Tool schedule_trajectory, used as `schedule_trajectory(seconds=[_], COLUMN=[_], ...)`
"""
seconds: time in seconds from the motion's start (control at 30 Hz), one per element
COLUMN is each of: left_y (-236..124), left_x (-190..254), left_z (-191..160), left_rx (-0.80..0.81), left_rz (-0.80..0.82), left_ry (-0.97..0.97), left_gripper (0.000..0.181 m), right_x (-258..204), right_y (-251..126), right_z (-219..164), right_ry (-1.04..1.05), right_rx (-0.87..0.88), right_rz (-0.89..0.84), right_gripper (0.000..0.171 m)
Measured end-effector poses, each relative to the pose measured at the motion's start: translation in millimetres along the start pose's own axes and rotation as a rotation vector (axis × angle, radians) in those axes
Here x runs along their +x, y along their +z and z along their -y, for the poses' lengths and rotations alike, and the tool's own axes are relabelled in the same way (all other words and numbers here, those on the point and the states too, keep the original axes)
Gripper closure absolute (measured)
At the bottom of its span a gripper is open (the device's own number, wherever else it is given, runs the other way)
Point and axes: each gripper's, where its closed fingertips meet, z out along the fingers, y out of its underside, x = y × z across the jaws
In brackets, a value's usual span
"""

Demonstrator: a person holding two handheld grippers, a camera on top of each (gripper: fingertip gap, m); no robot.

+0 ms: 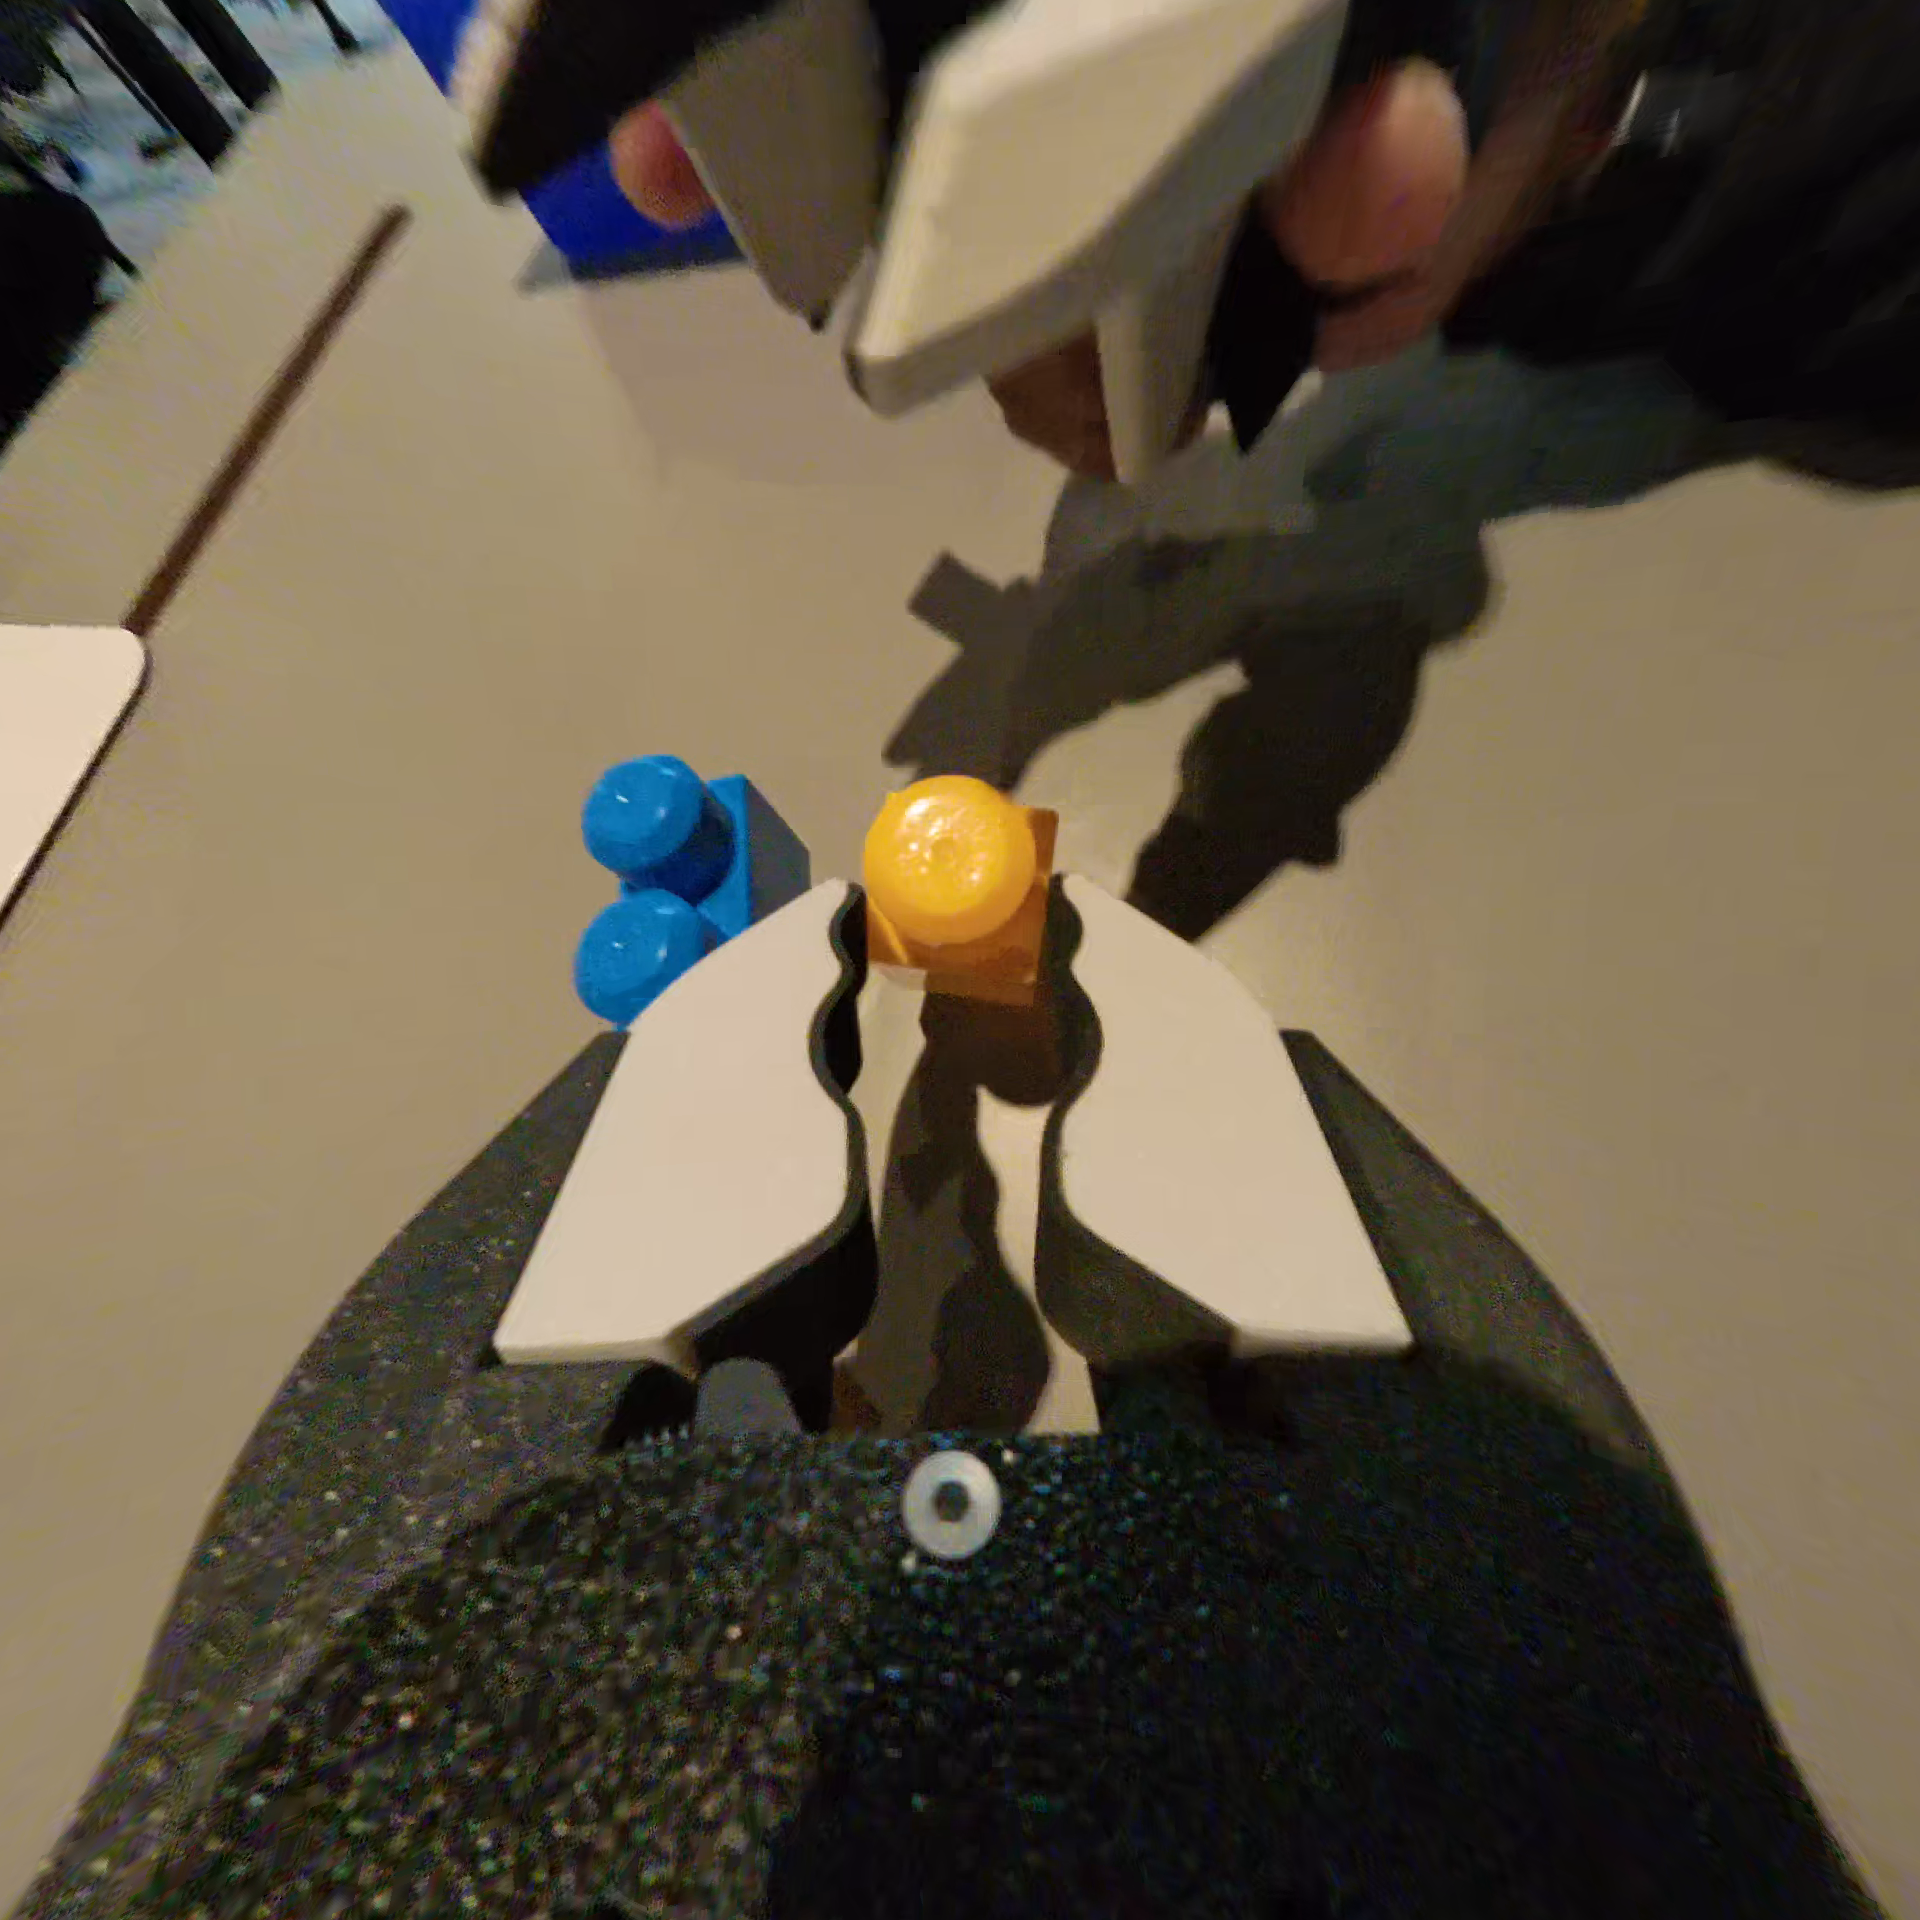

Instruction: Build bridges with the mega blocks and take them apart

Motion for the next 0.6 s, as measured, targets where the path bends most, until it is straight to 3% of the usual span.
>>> schedule_trajectory(seconds=[0.17,0.43,0.6], left_y=[10,12,2], left_x=[6,8,4], left_z=[-12,-10,6], left_rx=[-0.106,-0.097,0.033], left_rz=[-0.002,-0.047,-0.052], left_ry=[0.061,0.010,-0.012], left_gripper=[0.149,0.148,0.121], right_x=[-1,-8,-7], right_y=[2,7,6], right_z=[-5,-15,-14], right_ry=[0.030,0.050,0.051], right_rx=[-0.021,-0.063,-0.057], right_rz=[0.021,0.057,0.054], right_gripper=[0.119,0.117,0.114])
